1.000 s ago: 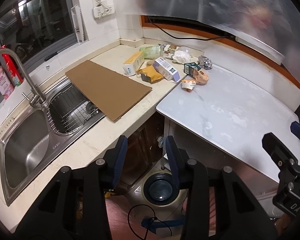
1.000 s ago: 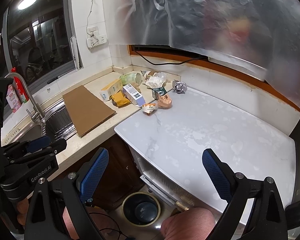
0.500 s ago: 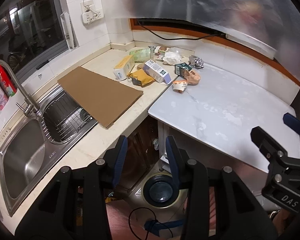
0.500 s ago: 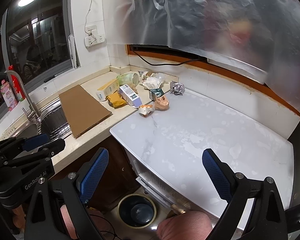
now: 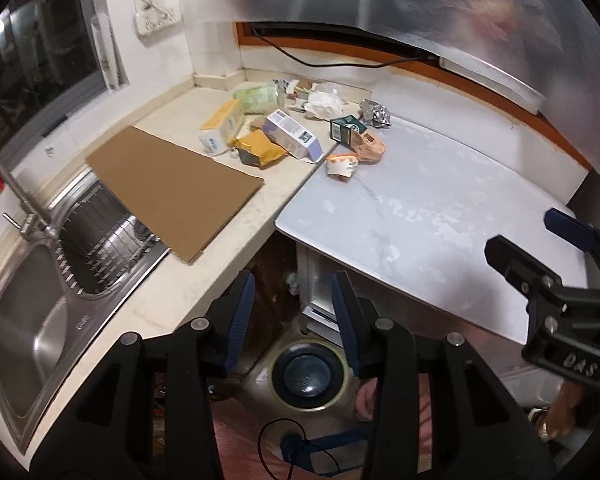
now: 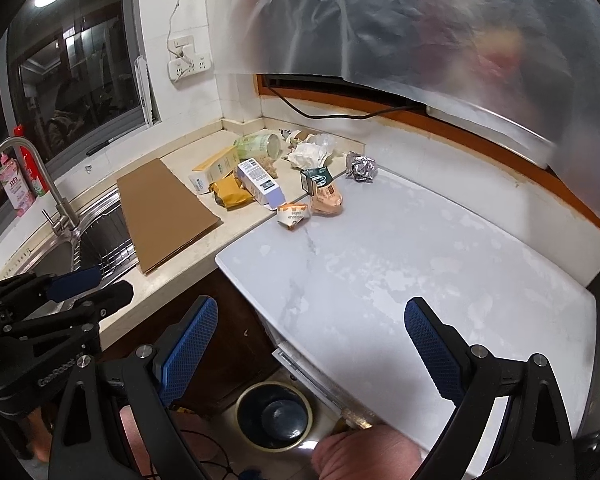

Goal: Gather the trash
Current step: 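Grasp the blue-white carton with the left tool while the right tool grasps the green milk carton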

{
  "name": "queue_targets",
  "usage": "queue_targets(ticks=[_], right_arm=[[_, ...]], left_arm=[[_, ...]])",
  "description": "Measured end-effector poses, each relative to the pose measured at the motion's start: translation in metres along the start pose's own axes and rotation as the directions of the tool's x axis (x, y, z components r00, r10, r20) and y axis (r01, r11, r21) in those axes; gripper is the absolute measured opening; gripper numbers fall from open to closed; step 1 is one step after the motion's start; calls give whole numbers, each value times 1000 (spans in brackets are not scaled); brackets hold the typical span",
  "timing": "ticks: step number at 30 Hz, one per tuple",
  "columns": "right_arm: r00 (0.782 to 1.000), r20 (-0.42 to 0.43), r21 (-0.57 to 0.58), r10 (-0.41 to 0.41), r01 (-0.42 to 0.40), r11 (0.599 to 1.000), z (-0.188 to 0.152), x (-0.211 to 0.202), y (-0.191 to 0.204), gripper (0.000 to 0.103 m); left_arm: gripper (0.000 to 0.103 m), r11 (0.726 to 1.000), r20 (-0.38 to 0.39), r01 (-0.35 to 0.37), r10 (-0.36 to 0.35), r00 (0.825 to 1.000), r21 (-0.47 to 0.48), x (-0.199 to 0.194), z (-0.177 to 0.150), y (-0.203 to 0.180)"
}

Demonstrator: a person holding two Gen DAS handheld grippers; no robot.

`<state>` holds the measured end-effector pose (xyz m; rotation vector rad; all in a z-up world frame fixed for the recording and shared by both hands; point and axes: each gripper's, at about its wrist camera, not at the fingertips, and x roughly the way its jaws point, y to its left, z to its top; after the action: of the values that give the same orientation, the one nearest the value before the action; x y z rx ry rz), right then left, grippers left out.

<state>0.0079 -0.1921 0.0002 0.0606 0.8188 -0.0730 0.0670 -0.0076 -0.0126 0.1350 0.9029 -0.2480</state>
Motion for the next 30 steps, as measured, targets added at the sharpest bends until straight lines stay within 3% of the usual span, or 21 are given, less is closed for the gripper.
queue_targets(ticks=[3,9,15,20,26,30], right_arm=[[1000,-13,-2,21,-21,1000,19,16,-5,96],[999,-38,1,26,-26,1000,62,49,-11,96],[996,-84,-11,21,-22,1000,102,96,-16,96],[986,-161,27,46,-42,999,137,158,-32,94],[968,-240,103,76,-53,993,173,238,-50,89],[954,-283,146,97,-57,988,186,289,-55,85]], left_arm=[[37,999,-44,45,-45,998,-4,9,17,10],[37,999,-47,20,-19,999,29,22,53,25],[38,998,-69,70,-70,995,-6,46,90,40],[38,988,-118,144,-149,982,-52,91,129,45],[38,976,-168,141,-169,971,-168,169,173,53],[38,970,-187,156,-191,964,-187,212,194,48]])
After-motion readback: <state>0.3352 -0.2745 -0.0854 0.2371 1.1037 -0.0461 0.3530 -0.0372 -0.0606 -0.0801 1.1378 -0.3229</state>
